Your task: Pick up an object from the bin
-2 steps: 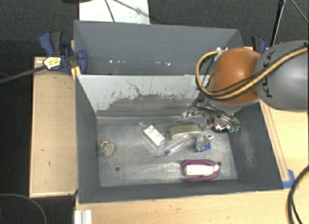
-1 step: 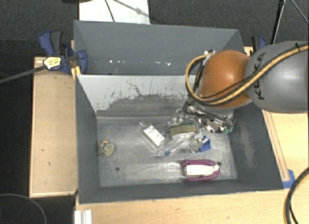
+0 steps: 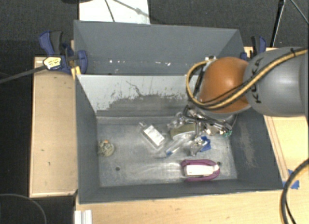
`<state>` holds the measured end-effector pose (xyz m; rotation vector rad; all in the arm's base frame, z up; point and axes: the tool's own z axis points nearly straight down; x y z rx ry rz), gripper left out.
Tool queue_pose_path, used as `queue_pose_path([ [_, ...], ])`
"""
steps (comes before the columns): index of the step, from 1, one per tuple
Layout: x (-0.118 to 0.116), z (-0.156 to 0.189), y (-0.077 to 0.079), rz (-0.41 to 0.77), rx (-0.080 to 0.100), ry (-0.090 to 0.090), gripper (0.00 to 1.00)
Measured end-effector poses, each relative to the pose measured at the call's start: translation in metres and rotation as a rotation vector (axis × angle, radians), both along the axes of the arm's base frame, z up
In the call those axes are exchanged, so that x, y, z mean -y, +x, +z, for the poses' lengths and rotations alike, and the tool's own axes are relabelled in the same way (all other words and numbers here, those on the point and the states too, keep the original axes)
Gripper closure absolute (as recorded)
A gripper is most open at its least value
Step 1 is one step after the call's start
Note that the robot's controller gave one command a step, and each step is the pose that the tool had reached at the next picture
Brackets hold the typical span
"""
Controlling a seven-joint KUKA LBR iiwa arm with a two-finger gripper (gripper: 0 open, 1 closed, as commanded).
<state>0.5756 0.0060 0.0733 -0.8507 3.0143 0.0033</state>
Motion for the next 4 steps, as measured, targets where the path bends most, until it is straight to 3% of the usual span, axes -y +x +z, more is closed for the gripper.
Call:
queue_pose_path([
  [1, -0.001, 0.002, 0.001, -0.001, -0.003, -0.001, 0.00],
  [2, -0.001, 0.005, 0.004, -0.003, 0.002, -0.001, 1.00],
  [3, -0.001, 0.056, 0.006, -0.008, 0.000, -0.004, 1.00],
  [4, -0.002, 0.066, 0.007, -0.012, -0.003, -0.004, 1.00],
])
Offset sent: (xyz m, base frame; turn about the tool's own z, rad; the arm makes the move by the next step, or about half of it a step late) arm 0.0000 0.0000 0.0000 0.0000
